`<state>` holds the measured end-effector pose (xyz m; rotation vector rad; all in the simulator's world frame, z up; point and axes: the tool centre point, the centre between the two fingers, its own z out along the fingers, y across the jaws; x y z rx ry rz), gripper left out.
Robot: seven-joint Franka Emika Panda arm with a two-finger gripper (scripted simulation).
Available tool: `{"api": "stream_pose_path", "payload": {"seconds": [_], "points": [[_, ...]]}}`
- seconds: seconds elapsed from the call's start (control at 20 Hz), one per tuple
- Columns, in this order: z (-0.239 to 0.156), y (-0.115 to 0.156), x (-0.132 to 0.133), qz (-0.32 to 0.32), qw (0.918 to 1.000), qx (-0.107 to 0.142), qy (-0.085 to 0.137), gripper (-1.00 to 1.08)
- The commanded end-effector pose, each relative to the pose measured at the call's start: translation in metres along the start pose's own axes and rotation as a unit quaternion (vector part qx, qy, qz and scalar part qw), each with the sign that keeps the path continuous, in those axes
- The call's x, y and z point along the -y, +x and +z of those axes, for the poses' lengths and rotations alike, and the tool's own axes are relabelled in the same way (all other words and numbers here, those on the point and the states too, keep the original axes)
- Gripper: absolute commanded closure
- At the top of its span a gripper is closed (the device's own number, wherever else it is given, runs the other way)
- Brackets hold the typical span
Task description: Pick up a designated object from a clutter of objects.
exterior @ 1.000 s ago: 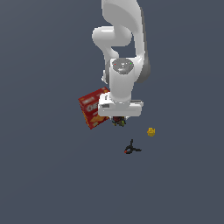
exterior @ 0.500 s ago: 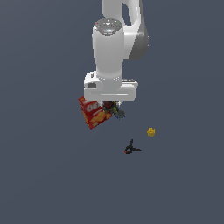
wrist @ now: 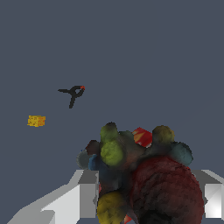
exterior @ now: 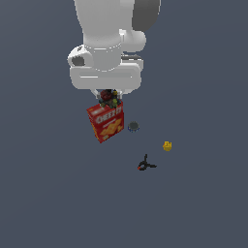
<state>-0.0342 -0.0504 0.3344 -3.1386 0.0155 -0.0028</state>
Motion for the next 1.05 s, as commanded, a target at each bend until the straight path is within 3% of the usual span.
{"api": "stream_pose_path", "payload": {"seconds": [0.0, 0.5, 1.0], "points": [[-0.025, 0.000, -0.010, 0.000, 1.0000, 0.000, 0.000, 1.08], [-0.087, 0.004, -0.037, 0.000, 1.0000, 0.001, -0.001, 1.08], [-0.101, 0.007, -0.043, 0.000, 1.0000, 0.001, -0.001, 1.08]]}}
